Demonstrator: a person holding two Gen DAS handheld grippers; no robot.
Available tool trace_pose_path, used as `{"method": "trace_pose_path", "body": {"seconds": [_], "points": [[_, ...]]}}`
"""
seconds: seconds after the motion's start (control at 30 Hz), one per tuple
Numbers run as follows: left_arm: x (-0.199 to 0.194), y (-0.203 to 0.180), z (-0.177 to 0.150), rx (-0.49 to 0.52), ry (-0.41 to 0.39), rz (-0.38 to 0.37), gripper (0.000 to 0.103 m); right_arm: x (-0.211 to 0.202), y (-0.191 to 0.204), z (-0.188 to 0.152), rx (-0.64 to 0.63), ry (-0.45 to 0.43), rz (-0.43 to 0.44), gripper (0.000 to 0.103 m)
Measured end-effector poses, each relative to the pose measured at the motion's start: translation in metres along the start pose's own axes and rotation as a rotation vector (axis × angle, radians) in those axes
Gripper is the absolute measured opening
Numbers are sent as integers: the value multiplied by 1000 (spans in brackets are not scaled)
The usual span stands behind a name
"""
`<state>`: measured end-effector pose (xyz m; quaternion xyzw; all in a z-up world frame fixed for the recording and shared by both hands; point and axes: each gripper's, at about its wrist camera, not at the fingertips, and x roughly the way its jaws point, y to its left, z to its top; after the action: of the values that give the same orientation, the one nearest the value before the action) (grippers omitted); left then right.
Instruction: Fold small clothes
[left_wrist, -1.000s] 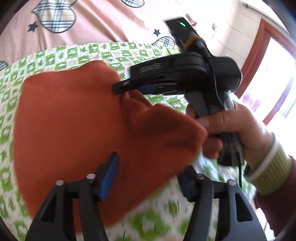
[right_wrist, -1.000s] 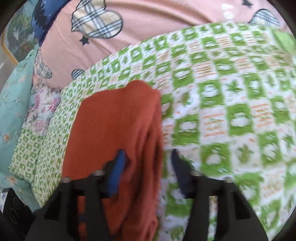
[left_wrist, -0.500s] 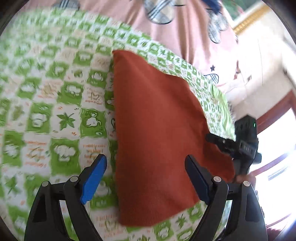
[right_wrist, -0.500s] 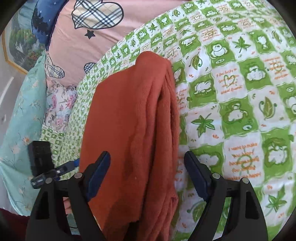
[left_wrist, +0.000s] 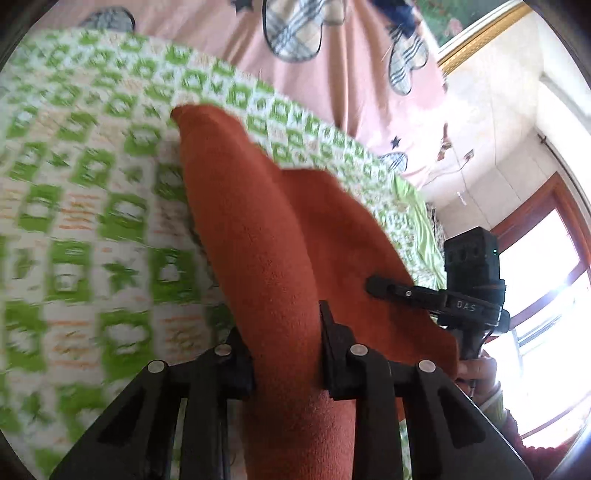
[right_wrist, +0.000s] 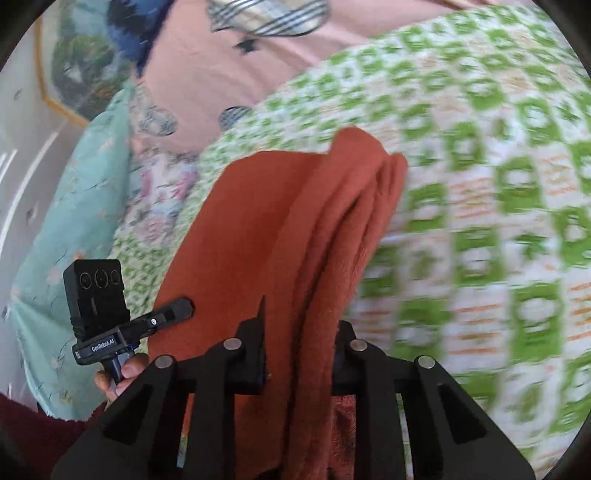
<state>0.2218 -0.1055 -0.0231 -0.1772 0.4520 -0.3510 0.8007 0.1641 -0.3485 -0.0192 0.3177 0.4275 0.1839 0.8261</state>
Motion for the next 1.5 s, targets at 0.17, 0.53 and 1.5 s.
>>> {"method": "trace_pose_path", "body": {"seconds": [0.17, 0.53, 1.5], "points": [[-85, 14, -21, -1, -72, 72, 26, 50, 50, -11, -72, 51, 119, 24], [-121, 123, -82, -268, -32, 132, 53, 103, 65, -36, -114, 165, -76, 45], [-139, 143, 31, -192, -242, 394, 56, 80, 106, -30, -184, 16, -210, 46]]}}
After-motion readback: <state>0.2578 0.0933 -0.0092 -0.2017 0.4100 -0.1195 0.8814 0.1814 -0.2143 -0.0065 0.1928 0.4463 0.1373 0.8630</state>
